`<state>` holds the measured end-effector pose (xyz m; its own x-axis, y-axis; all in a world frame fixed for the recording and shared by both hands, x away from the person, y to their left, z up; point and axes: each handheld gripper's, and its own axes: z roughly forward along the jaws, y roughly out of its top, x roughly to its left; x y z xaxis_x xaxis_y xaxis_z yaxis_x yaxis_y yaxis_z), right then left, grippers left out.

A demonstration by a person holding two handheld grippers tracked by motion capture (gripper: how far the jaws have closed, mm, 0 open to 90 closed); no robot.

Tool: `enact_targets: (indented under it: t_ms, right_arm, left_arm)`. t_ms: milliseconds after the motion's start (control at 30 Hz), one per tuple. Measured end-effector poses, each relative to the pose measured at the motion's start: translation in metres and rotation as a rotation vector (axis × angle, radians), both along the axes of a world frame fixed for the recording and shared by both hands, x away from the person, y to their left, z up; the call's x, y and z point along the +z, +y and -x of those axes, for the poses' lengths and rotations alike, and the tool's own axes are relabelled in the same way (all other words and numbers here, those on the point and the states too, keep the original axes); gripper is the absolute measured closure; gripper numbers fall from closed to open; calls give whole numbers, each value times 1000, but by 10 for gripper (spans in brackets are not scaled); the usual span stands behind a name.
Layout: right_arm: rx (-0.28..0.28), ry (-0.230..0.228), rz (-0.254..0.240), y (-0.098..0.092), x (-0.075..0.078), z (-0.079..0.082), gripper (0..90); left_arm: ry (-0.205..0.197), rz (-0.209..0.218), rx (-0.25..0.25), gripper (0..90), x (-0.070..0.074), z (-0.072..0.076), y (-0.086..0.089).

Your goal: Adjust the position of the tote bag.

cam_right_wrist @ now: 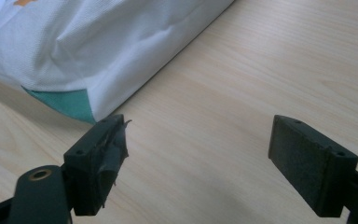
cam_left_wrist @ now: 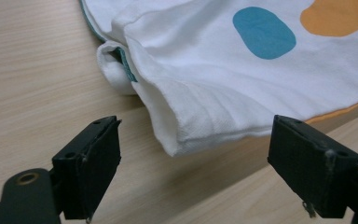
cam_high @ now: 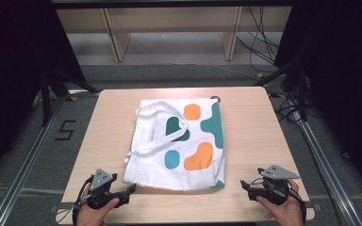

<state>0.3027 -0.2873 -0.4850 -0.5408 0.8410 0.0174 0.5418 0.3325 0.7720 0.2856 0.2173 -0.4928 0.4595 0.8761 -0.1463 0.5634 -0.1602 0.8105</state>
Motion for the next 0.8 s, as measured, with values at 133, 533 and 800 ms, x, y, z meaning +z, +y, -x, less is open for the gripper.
enact_targets:
  t_ms: [133, 533, 800]
  right_arm:
    - [14, 6, 12, 2, 2, 0, 186]
    - [25, -14, 3, 9, 2, 0, 193]
    - [78, -25, 18, 25, 3, -1, 230]
  left_arm:
    - [-6, 9, 2, 155, 0, 0, 0]
    - [-12, -10, -1, 188, 0, -1, 0]
    - [-3, -12, 0, 260, 0, -2, -1]
